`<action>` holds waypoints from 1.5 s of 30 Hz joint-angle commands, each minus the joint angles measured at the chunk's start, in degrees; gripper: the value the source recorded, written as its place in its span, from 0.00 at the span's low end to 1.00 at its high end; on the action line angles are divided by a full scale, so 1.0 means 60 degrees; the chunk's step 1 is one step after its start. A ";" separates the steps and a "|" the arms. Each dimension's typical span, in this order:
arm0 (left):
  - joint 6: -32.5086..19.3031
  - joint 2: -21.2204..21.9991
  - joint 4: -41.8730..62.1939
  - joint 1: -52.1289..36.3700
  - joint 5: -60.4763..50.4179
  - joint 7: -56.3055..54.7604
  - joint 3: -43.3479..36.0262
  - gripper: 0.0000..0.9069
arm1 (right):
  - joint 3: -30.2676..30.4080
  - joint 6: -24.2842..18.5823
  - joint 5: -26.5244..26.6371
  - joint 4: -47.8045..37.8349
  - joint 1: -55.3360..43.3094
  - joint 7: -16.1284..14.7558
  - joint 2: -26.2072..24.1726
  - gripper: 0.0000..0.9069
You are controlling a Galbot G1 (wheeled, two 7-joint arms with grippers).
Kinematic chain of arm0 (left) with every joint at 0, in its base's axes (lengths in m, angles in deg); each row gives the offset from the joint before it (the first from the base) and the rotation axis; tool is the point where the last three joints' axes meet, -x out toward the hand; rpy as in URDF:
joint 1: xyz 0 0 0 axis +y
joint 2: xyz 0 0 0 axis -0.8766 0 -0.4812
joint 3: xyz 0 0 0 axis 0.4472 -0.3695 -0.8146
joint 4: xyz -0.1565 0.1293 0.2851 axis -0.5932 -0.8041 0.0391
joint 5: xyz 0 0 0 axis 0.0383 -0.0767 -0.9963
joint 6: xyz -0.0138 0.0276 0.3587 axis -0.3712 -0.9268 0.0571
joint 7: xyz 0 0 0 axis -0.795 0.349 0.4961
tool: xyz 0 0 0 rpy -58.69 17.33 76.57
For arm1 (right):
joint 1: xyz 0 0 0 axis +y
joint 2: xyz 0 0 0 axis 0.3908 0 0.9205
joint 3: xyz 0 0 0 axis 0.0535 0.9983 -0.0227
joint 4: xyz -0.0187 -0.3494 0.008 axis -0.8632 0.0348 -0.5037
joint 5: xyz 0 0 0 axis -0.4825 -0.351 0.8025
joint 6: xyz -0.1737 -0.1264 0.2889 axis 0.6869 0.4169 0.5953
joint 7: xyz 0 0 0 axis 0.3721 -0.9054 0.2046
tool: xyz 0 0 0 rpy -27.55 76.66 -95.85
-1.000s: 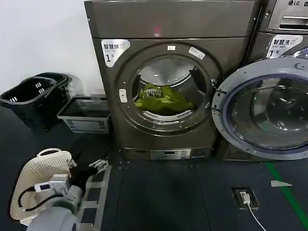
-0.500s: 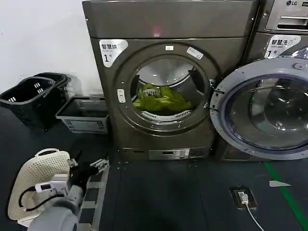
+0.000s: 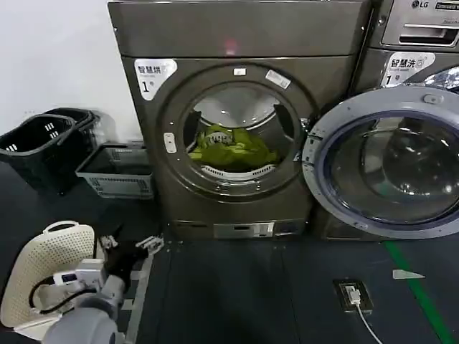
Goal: Grasp the clothes from the dryer.
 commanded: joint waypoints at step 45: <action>0.0468 -0.0009 0.0064 0.0075 -0.0471 0.0354 -0.0189 1.00 | -0.0017 -0.0106 -0.0025 -0.0107 -0.0067 0.0172 0.0119 1.00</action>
